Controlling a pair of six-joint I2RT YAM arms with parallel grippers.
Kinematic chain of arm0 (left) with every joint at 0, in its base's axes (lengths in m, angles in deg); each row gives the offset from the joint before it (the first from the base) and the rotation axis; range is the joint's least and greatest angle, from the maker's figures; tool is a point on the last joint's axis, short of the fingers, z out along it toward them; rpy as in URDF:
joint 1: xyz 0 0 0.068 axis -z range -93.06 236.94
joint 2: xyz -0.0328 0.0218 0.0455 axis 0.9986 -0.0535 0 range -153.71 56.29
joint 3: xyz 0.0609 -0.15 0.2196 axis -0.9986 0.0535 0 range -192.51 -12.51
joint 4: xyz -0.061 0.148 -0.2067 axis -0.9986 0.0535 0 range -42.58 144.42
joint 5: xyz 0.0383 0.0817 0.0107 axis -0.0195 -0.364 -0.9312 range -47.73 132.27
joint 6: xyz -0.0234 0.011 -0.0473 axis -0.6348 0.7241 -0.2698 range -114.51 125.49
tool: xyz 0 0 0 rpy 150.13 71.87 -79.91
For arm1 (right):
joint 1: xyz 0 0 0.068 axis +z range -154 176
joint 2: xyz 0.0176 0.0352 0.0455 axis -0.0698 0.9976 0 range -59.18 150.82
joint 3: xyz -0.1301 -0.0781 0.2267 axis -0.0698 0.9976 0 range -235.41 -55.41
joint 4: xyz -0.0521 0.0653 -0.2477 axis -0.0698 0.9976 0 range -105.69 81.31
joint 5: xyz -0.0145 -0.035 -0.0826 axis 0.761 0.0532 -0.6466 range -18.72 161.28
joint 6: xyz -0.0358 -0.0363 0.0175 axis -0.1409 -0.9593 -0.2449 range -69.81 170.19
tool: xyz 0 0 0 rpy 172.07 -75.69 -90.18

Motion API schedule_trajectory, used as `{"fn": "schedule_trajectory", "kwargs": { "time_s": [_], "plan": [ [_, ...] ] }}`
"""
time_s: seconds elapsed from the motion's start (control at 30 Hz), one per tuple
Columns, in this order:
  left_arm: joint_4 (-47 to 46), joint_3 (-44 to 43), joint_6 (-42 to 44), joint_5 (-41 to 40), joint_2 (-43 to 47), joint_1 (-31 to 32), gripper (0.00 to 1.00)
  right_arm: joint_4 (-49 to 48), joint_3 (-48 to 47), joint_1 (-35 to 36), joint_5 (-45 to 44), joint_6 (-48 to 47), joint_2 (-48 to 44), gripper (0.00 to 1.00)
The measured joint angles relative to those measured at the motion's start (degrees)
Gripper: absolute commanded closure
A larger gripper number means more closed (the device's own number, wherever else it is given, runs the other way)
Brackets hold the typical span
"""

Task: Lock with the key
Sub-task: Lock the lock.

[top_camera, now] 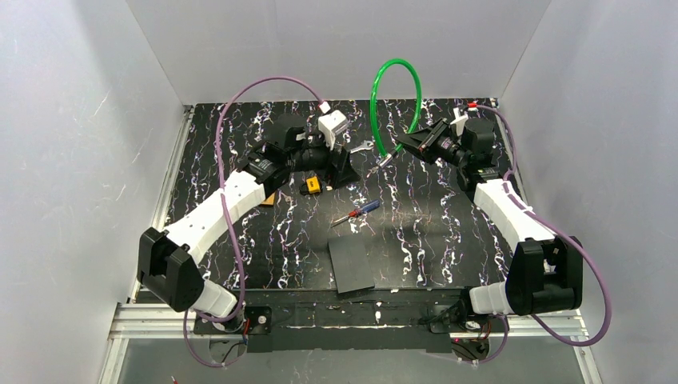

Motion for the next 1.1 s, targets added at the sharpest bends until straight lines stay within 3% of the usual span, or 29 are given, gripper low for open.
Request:
{"fn": "schedule_trajectory", "kwargs": {
  "time_s": [0.23, 0.53, 0.8, 1.1],
  "plan": [
    [-5.39, -1.80, -2.26, 1.43, -3.37, 1.04, 0.36, -0.86, 0.37, -0.83, -0.02, 1.71, 0.02, 0.99],
    [-9.24, 0.06, 6.27, 1.12, -4.09, 3.65, 0.40, -1.42, 0.37, -1.10, -0.19, 2.73, 0.06, 0.99],
    [-14.28, 3.19, 8.19, 0.57, -4.14, 4.05, 0.48, -1.89, 0.43, -1.31, -0.26, 2.77, 0.43, 0.99],
    [-16.89, 2.80, 8.76, -0.47, -4.94, 5.90, 0.50, -1.99, 0.43, -1.80, -0.39, 2.78, 0.44, 0.99]
  ]
}}
